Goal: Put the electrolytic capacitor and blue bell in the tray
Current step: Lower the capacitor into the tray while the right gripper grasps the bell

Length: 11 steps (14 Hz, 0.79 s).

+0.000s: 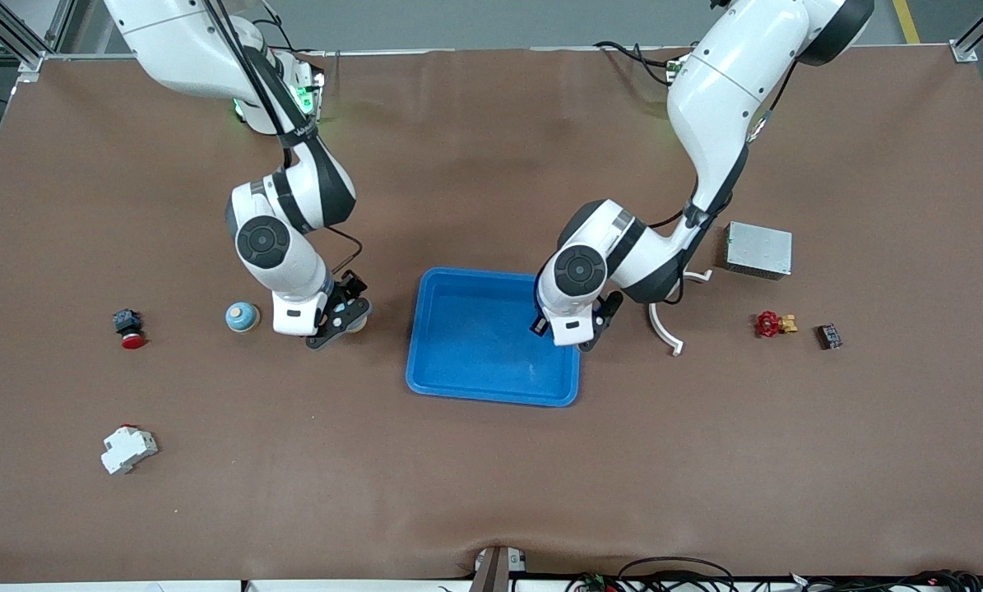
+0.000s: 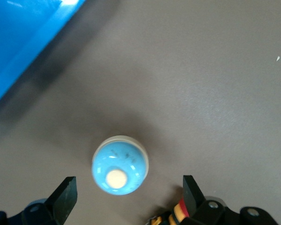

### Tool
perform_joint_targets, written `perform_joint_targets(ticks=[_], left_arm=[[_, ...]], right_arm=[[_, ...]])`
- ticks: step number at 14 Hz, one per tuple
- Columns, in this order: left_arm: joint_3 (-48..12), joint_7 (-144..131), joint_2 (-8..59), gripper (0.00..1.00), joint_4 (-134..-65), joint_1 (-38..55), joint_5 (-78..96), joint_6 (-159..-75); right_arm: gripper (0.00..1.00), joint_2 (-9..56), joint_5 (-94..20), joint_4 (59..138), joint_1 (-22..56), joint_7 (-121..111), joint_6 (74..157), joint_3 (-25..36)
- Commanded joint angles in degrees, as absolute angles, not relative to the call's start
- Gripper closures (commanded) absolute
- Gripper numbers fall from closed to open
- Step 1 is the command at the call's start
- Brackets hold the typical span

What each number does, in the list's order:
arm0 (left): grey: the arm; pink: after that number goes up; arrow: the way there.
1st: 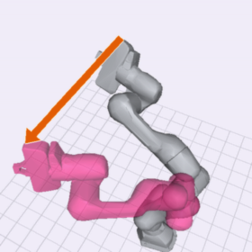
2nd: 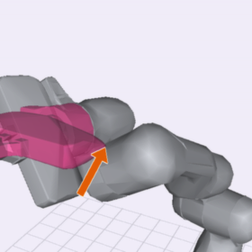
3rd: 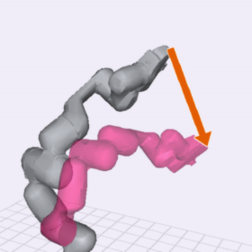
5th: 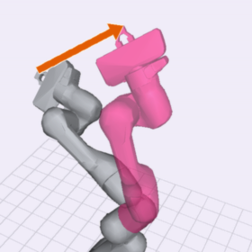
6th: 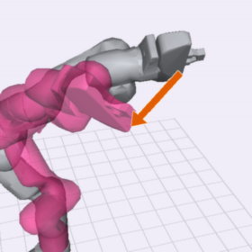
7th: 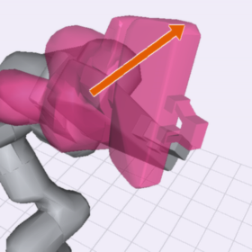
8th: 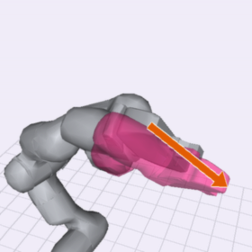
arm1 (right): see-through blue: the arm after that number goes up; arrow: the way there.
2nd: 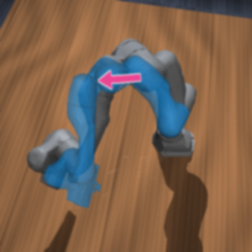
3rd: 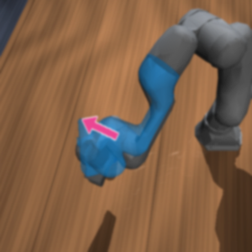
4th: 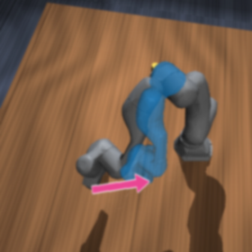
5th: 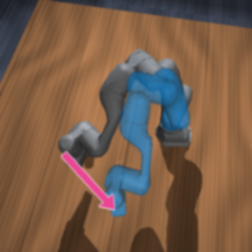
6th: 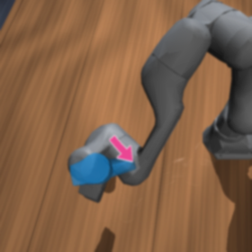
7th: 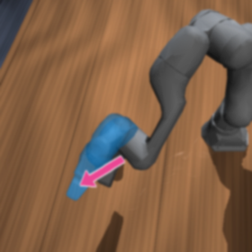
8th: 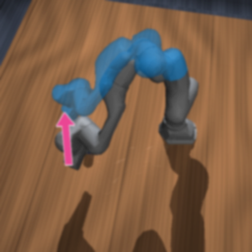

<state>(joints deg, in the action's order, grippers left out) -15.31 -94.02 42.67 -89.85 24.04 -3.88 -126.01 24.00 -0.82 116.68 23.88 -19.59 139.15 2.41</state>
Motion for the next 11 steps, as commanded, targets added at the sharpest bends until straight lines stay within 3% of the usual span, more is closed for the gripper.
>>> perform_joint_targets(ticks=[1, 5, 11], left_arm=[[-14.9, -94.4, 38.5, 0.00, -88.3, 23.3, -5.5, -123.1], [-15.0, -84.7, 33.9, 0.00, -80.6, 18.1, -6.6, -110.0], [-14.9, -58.3, 25.2, 0.00, -81.0, 7.2, -7.9, -102.0]], right_arm=[[0.00, 25.0, -1.0, 116.8, 23.1, -21.8, 140.5, 2.1], [0.00, 26.9, -1.2, 116.8, 23.6, -21.5, 141.2, 1.5], [0.00, 28.5, -1.2, 117.1, 23.7, -21.4, 141.1, 0.9]])
